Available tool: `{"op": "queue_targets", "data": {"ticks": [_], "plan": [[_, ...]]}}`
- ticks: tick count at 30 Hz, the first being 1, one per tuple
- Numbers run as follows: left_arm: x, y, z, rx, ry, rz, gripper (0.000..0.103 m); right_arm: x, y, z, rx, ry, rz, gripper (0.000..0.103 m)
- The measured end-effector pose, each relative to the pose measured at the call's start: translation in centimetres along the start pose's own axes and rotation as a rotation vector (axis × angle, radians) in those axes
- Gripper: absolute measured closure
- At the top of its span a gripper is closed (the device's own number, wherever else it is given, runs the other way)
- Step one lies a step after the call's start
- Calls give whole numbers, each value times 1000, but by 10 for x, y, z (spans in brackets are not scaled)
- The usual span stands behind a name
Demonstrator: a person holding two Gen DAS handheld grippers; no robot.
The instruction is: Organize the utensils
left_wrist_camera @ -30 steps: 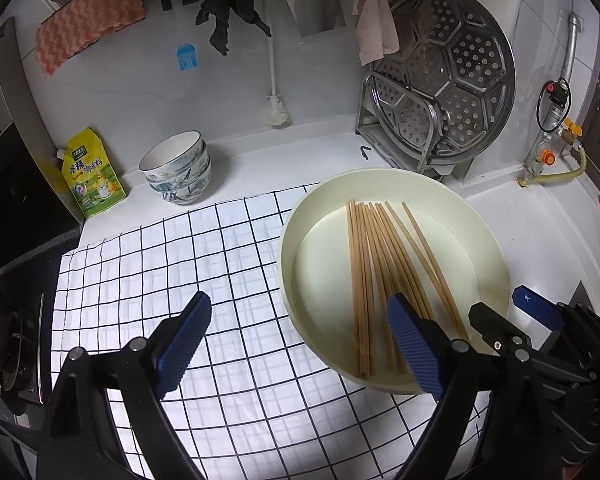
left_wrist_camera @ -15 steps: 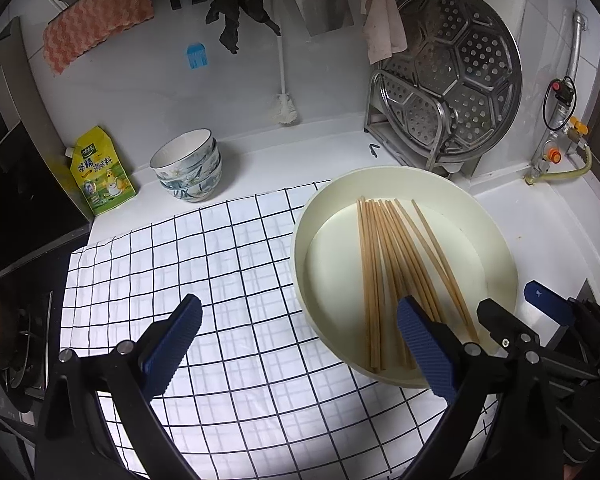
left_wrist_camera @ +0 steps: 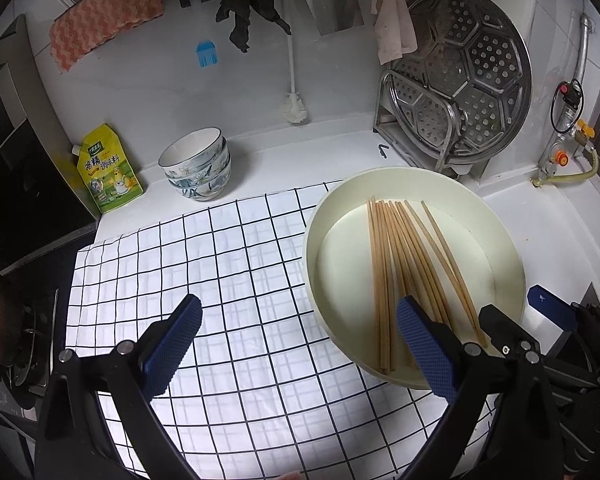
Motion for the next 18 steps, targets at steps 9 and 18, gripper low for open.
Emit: {"op": "queue_targets", "data": {"ticks": [9, 18], "plan": [[-1, 0, 0, 3, 0, 1, 7, 0, 2, 2, 6, 1, 2, 41], [-5, 2, 2, 18, -4, 11, 7, -1, 4, 2, 11, 1, 6, 41]]}}
Point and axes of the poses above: each gripper's, at about its wrist camera, not at the fingertips, and z roughly the way its jaws point, y to its left, x to its underside, the point moved 1 cm from there along z, roughly the way its jaws point, and after that the axes turned 8 degrees about -z, right-handed, at the moved point
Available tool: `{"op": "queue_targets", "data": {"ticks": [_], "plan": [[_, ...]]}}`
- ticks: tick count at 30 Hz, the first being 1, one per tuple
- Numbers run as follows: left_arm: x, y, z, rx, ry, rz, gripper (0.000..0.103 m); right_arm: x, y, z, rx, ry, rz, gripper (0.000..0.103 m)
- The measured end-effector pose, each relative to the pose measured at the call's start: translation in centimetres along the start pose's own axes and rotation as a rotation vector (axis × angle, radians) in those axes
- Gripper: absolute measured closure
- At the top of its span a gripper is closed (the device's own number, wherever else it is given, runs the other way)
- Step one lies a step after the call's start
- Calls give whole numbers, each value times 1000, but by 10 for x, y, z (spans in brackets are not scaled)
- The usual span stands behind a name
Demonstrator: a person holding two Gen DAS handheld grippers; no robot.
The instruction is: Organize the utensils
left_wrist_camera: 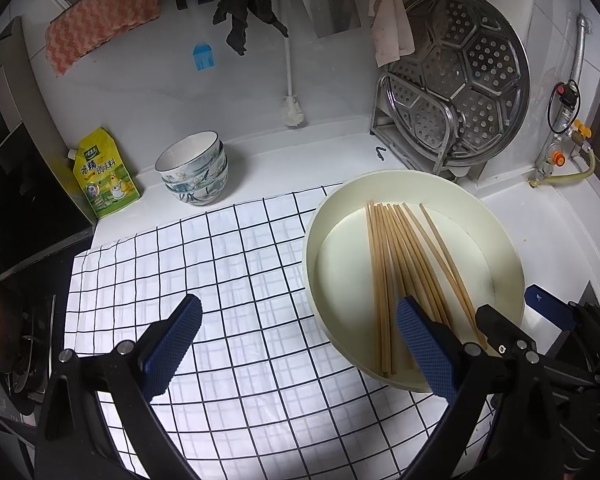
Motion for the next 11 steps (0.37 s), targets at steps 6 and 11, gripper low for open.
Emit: {"op": "queue_targets", "data": {"ticks": [6, 11], "plan": [[-1, 0, 0, -7, 1, 5, 7, -1, 1, 0, 2, 0, 1, 41], [-2, 3, 1, -5, 1, 3, 7, -2, 1, 1, 2, 1, -2, 41]]}}
Point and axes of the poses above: each gripper's, at about its wrist camera, not at the fingertips, and z roughly the way its jaws point, y to its left, x to its underside, the point moved 1 cm from there along z, roughly the way its jaws point, and after that the axes turned 8 degrees about -z, right-handed, at the moved point
